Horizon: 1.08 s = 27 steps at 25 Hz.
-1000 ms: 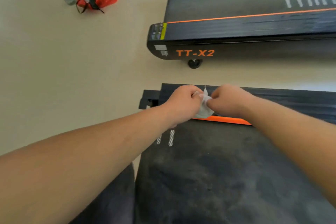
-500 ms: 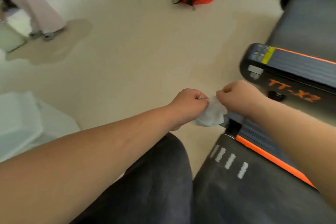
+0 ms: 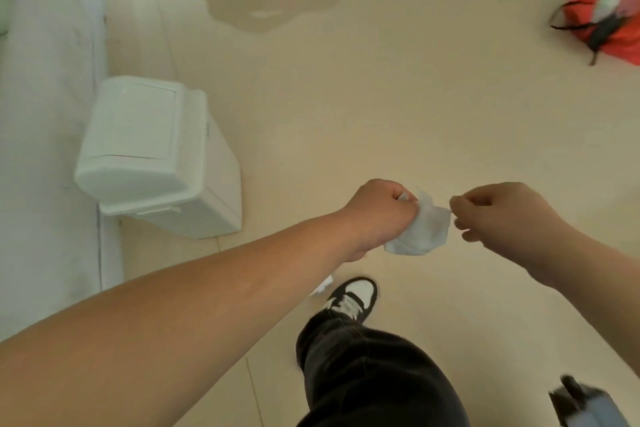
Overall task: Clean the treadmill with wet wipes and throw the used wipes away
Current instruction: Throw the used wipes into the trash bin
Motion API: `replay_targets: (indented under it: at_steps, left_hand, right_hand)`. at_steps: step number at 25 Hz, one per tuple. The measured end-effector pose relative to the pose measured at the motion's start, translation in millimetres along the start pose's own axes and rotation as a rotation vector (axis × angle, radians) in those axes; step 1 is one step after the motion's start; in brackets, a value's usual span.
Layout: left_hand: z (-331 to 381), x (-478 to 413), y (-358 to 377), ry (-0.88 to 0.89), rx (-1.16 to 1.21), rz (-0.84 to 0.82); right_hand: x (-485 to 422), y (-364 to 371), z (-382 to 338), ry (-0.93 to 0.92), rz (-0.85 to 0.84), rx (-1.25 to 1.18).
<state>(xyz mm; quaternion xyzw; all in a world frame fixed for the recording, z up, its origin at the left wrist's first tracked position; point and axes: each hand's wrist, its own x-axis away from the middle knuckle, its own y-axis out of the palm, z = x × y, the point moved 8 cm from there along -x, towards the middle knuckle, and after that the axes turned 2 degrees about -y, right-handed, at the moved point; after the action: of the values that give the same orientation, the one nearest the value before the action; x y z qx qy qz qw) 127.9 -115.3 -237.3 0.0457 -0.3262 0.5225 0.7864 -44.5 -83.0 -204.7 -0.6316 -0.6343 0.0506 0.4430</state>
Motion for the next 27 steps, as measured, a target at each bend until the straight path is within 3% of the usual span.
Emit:
replay_targets:
  at_steps: [10, 15, 22, 27]
  left_hand:
    - [29, -82, -225, -0.176, 0.407, 0.294]
    - [56, -86, -309, -0.229, 0.476, 0.434]
    - [105, -72, -337, -0.277, 0.694, 0.585]
    - [95, -61, -372, -0.358, 0.76, 0.787]
  right_hand:
    - [-153, 27, -238, -0.006, -0.256, 0.074]
    - [-198, 37, -340, -0.043, -0.378, 0.112]
    - [-207, 11, -402, -0.071, -0.483, 0.079]
    - [-229, 50, -449, -0.097, -0.622, 0.148]
